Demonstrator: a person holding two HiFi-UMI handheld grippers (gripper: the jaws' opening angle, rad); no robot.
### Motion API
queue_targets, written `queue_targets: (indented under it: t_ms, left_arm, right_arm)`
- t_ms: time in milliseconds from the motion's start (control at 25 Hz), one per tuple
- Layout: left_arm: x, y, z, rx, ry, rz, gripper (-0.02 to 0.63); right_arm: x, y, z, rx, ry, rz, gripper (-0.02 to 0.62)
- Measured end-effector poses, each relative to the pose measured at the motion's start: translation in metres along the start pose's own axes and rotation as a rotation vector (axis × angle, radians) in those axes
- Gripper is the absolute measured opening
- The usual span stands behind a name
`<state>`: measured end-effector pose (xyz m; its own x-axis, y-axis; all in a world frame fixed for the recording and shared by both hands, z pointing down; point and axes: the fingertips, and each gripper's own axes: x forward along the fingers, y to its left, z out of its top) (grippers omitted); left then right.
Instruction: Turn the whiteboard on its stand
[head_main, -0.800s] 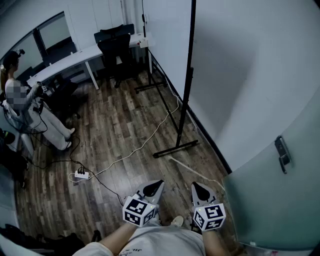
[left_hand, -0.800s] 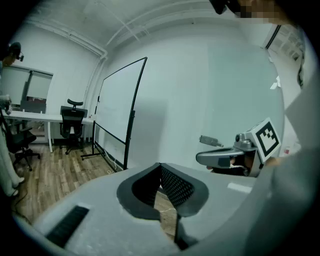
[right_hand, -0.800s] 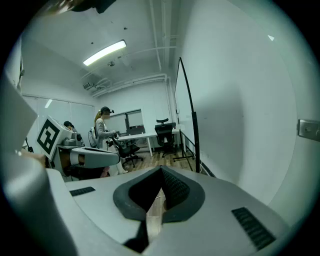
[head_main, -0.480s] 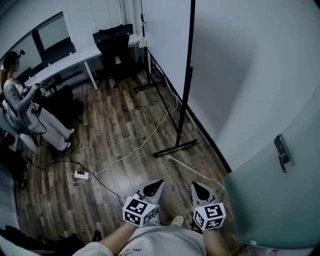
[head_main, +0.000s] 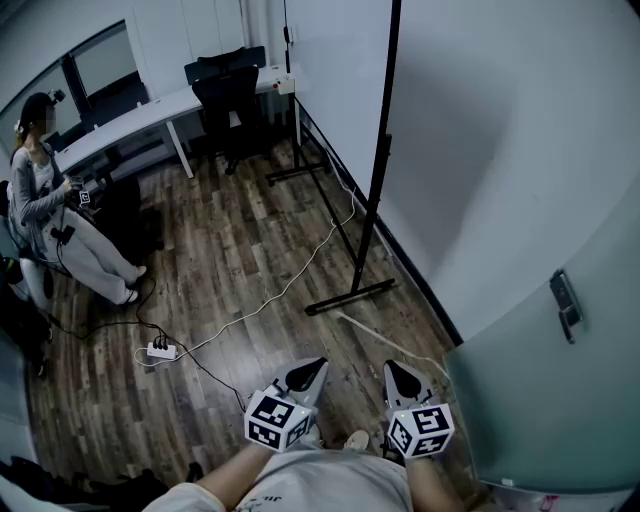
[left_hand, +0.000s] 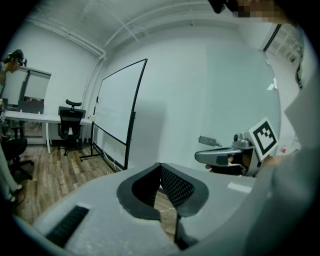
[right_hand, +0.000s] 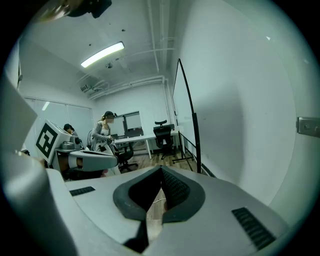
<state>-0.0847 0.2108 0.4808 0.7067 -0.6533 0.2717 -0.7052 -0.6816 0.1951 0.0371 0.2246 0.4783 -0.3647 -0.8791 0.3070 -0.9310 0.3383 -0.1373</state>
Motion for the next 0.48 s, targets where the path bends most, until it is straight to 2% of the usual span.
queue_targets:
  t_ms: [320,480]
  left_arm:
    - [-0.022,0.028,0.002,0.003,-0.008,-0.017,0.011]
    - [-0.017,0.037,-0.002,-0.007,-0.003,-0.026,0.011]
  right_arm:
    - [0.012,0.03,0.004,0.01,-0.024,-0.036,0.006]
    - [0.018,0.028,-0.001,0.023,-0.02,-0.057,0.006]
